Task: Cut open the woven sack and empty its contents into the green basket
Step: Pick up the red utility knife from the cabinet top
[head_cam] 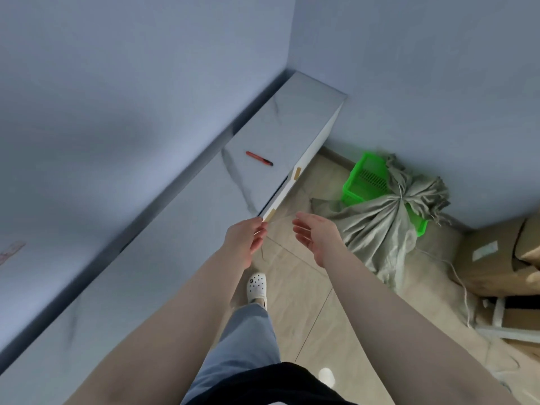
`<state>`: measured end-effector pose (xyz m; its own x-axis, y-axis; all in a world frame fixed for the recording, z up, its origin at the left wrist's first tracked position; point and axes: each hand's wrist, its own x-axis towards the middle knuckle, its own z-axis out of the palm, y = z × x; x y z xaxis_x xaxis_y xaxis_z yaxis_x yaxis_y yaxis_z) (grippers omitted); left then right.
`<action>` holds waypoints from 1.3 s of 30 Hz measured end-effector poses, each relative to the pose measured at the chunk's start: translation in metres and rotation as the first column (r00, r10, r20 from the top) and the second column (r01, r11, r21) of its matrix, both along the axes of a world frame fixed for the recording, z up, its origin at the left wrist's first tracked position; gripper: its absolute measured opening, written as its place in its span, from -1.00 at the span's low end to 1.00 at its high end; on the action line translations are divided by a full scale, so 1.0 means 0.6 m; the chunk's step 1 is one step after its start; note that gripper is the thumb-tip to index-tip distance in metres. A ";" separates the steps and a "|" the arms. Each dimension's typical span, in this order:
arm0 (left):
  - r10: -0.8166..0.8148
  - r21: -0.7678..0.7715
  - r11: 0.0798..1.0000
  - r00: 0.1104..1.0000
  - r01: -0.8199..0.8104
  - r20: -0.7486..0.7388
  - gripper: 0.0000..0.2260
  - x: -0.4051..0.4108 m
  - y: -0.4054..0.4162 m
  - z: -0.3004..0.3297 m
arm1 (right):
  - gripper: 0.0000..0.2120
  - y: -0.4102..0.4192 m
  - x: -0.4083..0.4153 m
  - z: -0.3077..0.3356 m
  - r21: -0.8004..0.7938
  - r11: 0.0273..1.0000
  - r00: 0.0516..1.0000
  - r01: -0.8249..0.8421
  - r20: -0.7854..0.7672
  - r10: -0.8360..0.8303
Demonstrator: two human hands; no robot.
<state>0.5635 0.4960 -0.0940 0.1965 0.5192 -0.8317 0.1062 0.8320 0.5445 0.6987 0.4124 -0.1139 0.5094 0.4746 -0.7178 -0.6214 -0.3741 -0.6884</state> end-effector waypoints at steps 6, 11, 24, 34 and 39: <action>-0.003 0.006 1.000 1.000 0.003 -0.031 -0.92 0.131 0.174 -0.020 | -0.90 0.166 0.129 -0.027 -0.051 0.998 1.000 -0.031 -0.002 0.031; 0.034 0.028 0.999 0.998 -0.032 -0.046 -0.88 0.227 0.286 -0.034 | -0.94 0.290 0.205 -0.050 -0.077 0.991 0.994 -0.107 -0.020 0.105; 0.223 -0.103 0.964 0.955 -0.246 -0.198 -0.89 0.384 0.456 -0.186 | -0.96 0.537 0.356 -0.183 -0.193 0.889 0.910 -0.415 -0.090 0.405; 0.300 -0.140 0.924 0.901 -0.356 -0.312 -0.91 0.421 0.511 -0.370 | -0.68 0.614 0.367 -0.392 -0.382 0.764 0.801 -0.519 0.095 0.591; 0.294 -0.160 0.920 0.898 -0.359 -0.326 -0.84 0.430 0.500 -0.442 | -0.78 0.611 0.339 -0.458 -0.424 0.696 0.715 -0.580 0.145 0.684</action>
<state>0.8218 0.7962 -0.3593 -0.2204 0.3185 -0.9219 -0.0656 0.9382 0.3398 0.9021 0.7787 -0.3886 0.3695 0.5216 -0.7690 0.0419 -0.8361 -0.5470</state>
